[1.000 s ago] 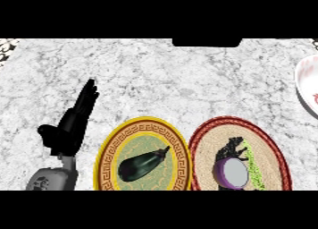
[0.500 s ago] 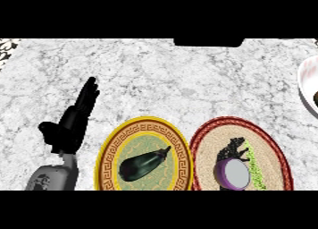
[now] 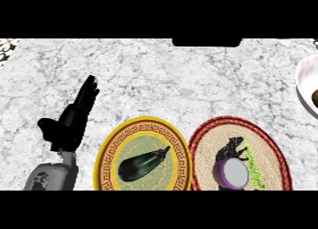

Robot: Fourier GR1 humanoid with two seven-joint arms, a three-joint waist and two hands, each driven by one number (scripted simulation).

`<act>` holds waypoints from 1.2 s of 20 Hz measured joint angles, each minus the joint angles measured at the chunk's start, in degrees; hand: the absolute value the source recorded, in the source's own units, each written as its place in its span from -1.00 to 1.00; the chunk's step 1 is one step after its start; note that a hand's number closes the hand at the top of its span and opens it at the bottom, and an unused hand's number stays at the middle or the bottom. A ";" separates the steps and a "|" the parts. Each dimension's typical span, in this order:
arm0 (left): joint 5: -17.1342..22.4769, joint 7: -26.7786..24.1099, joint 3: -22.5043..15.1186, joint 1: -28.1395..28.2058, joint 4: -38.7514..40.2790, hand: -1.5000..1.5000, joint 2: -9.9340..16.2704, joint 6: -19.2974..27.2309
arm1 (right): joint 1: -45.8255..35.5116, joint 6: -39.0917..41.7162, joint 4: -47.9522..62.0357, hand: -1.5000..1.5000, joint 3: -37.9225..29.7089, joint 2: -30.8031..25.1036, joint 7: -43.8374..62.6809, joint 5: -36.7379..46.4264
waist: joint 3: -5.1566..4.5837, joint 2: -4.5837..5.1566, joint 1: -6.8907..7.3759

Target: Pick the squash from the placemat and place it in the bowl

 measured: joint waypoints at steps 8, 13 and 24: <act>-0.73 -1.35 -0.06 0.23 1.27 0.00 -0.78 0.72 | -0.43 7.64 4.26 -1.00 -5.61 -5.41 1.71 -6.79 | -0.06 -0.16 -0.49; -0.95 -1.46 -0.45 1.10 0.62 0.00 -0.97 0.63 | 1.96 14.75 6.98 -1.00 -8.54 -9.22 1.23 -10.68 | -0.04 -0.17 -0.51; -0.90 -1.82 -0.36 2.05 0.17 0.00 -0.90 0.12 | 10.26 23.63 7.88 -1.00 -9.57 -12.78 -2.08 -14.49 | 0.02 -0.15 -0.54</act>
